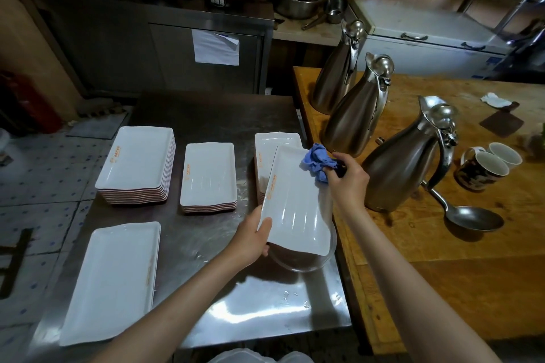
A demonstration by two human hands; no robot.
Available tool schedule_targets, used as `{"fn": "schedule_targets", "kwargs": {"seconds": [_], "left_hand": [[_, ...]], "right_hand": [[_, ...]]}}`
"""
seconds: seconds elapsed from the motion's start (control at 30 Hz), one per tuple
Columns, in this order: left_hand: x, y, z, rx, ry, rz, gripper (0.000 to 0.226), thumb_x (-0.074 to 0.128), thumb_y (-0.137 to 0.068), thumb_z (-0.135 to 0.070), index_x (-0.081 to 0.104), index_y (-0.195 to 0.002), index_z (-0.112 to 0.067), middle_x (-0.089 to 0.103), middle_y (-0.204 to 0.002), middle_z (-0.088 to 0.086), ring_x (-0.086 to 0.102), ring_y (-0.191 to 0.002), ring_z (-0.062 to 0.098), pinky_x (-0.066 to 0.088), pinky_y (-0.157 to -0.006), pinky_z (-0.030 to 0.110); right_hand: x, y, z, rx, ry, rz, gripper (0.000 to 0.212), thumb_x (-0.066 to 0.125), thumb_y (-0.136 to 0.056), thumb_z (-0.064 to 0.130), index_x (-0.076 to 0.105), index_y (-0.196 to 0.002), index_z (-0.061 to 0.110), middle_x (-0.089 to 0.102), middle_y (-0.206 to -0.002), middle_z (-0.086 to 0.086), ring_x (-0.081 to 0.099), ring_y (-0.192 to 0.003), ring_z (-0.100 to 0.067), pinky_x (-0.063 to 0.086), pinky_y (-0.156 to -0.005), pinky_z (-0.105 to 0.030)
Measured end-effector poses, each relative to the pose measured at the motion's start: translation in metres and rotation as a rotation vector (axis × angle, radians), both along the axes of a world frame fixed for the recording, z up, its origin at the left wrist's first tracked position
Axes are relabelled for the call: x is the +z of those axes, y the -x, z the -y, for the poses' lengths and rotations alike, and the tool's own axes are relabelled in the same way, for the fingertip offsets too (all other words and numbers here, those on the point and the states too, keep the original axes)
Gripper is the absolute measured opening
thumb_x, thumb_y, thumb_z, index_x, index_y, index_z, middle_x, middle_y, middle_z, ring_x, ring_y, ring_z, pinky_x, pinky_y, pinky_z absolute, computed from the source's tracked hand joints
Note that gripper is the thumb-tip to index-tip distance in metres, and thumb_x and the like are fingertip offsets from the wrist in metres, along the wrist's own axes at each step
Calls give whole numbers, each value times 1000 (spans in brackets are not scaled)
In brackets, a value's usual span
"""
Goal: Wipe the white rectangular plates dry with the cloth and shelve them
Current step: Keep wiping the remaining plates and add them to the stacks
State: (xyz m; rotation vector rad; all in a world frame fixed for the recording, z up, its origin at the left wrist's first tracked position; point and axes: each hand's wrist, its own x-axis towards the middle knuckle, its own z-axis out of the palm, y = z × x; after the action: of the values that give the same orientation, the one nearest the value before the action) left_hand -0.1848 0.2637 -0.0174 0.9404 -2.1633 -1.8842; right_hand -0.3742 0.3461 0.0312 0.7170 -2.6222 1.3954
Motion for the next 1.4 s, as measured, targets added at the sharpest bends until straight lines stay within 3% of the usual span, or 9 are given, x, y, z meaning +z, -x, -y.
{"fn": "schedule_targets", "kwargs": {"seconds": [0.23, 0.4, 0.67, 0.77, 0.9, 1.0, 1.13, 1.3, 1.4], "left_hand": [[4, -2, 4, -51, -7, 5, 41, 34, -103, -21, 33, -144, -19, 57, -118, 6, 50, -60, 10, 46, -53, 19], [6, -4, -1, -64, 7, -5, 41, 34, -103, -20, 33, -144, -18, 55, -103, 2, 49, -59, 10, 44, -52, 17], [6, -7, 0, -59, 18, -7, 43, 35, -103, -26, 31, -145, -22, 55, -124, 4, 55, -81, 11, 45, -55, 16], [4, -8, 1, -43, 19, -6, 42, 35, -102, -28, 33, -144, -22, 55, -117, 3, 55, -78, 11, 45, -54, 17], [0, -6, 4, 12, 8, -33, 37, 36, -102, -26, 40, -139, -22, 57, -112, 7, 55, -71, 12, 46, -54, 24], [-4, -6, 7, 19, 37, -39, 38, 36, -102, -32, 38, -139, -27, 56, -120, 9, 57, -65, 12, 47, -58, 28], [-6, -7, 9, 65, 50, -40, 35, 35, -102, -32, 42, -136, -26, 60, -113, 5, 56, -57, 14, 48, -57, 30], [-6, -7, 12, 124, 13, -50, 22, 34, -103, -30, 47, -120, -30, 62, -108, 5, 60, -69, 22, 51, -60, 37], [-6, -7, 14, 142, 5, -42, 21, 34, -102, -29, 46, -120, -30, 59, -115, 6, 62, -76, 24, 51, -60, 34]], "right_hand": [[10, -3, 9, 54, -40, 2, 34, 65, -85, 4, 64, -118, 8, 65, -118, -8, 58, -108, -17, 42, -90, -20], [12, -8, 18, 136, -74, -2, 32, 65, -86, 6, 65, -118, 9, 64, -116, -6, 56, -104, -12, 41, -87, -19], [17, -19, 18, 312, -177, -2, 25, 60, -88, 2, 67, -112, 7, 64, -112, -7, 54, -100, -12, 40, -85, -17], [17, -28, 14, 391, -217, -49, 24, 60, -87, 0, 69, -109, 4, 65, -110, -10, 55, -99, -18, 39, -85, -18], [10, -45, 6, 471, -307, -127, 27, 60, -87, 2, 67, -113, 5, 61, -110, -10, 49, -98, -17, 30, -76, -5], [6, -55, 0, 526, -350, -157, 29, 61, -86, 2, 67, -114, 7, 59, -111, -9, 48, -101, -21, 29, -78, -10], [-1, -63, -8, 568, -390, -174, 30, 61, -86, 3, 67, -115, 9, 58, -115, -9, 48, -106, -25, 32, -84, -17], [-6, -72, -19, 641, -432, -216, 34, 71, -80, 11, 68, -114, 10, 58, -116, -7, 48, -105, -25, 36, -85, -22], [-10, -75, -29, 675, -459, -239, 35, 77, -75, 10, 69, -109, 11, 59, -113, -8, 49, -102, -26, 39, -82, -24]]}}
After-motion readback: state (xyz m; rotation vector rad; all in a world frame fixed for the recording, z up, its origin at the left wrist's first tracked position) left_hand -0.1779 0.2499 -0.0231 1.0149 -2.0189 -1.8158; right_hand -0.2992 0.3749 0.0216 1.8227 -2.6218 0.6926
